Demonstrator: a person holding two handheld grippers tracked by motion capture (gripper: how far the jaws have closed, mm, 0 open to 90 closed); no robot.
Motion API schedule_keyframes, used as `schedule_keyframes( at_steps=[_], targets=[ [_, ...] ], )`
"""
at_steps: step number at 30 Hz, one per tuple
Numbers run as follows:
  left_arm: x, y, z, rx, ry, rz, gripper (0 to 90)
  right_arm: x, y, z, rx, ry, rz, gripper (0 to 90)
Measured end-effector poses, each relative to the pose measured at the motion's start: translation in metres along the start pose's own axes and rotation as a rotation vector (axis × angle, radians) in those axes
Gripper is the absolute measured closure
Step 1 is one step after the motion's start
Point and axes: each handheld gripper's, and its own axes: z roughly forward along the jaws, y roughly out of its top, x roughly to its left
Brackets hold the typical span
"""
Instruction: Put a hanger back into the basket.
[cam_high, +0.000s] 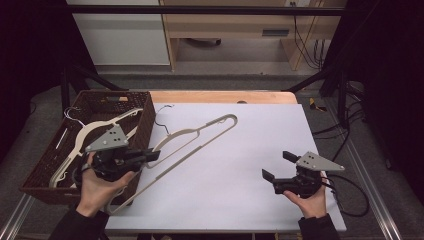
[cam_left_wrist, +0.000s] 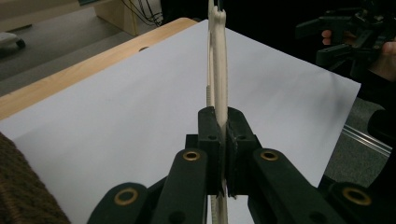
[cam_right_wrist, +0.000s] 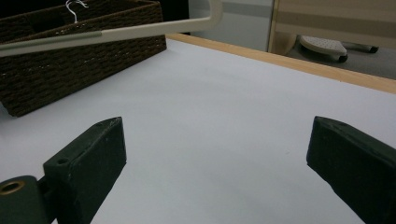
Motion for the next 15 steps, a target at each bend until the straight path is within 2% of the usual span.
schedule_keyframes(
  at_steps=[5, 9, 15],
  targets=[
    [0.019, 0.004, -0.012, -0.007, -0.006, -0.001, 86.6, -0.003, -0.001, -0.001, 0.006, -0.007, 0.001, 4.7],
    [0.036, 0.004, -0.020, -0.014, 0.023, -0.009, 86.6, -0.003, -0.001, -0.002, 0.008, -0.012, 0.007, 4.7],
    [0.059, 0.003, -0.026, -0.014, 0.035, -0.013, 86.6, -0.004, -0.001, -0.002, 0.010, -0.014, 0.005, 4.6]
  ],
)
